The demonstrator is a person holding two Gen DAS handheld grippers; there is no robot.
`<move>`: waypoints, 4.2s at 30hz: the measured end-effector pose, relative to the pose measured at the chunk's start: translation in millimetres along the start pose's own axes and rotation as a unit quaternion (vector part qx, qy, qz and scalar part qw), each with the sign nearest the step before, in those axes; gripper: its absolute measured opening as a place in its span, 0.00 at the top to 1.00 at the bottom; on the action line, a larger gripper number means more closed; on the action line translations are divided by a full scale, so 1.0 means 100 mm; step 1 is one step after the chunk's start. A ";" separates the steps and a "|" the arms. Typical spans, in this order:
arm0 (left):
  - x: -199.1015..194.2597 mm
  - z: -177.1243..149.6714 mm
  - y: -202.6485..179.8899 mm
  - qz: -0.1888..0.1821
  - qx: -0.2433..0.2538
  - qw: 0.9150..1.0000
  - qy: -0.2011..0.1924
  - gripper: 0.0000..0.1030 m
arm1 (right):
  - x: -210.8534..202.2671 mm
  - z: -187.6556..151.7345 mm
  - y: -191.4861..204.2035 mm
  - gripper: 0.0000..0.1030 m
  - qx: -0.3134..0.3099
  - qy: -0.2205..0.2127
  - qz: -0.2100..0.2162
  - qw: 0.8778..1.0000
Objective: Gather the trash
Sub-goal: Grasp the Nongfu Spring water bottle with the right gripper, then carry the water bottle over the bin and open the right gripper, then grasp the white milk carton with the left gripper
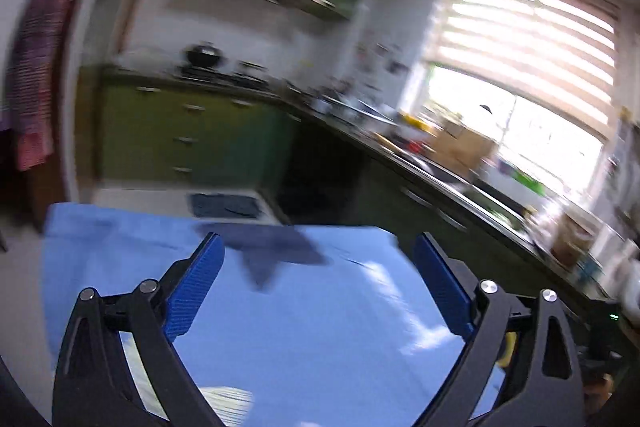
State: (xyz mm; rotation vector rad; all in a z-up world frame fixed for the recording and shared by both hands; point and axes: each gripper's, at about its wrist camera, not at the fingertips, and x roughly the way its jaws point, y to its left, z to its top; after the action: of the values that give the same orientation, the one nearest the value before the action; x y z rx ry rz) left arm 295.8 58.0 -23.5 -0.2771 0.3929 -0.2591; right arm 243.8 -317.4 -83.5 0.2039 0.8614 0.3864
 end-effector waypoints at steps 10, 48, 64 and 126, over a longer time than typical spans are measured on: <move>-0.07 -0.12 0.84 0.114 -0.027 0.993 -0.033 0.12 | 0.85 0.21 1.33 0.20 -0.169 0.200 0.124 0.957; 0.07 -0.25 0.94 0.135 -0.036 0.990 -0.006 0.12 | 1.56 -0.15 1.57 0.39 -0.278 0.344 -0.004 0.897; 0.16 -0.30 0.93 0.139 -0.026 0.990 0.012 0.12 | 0.41 0.88 -1.02 0.38 0.008 0.198 -0.171 0.965; 0.31 -0.86 -0.09 0.138 0.048 0.948 0.283 0.12 | -0.80 -0.84 -1.18 0.17 0.110 -0.020 -0.110 0.988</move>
State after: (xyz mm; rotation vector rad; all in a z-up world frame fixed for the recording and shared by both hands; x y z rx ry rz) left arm 286.9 21.5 -107.0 -0.0430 0.9767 -0.0749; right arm 160.9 -455.9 -119.6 0.3165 0.8766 0.0807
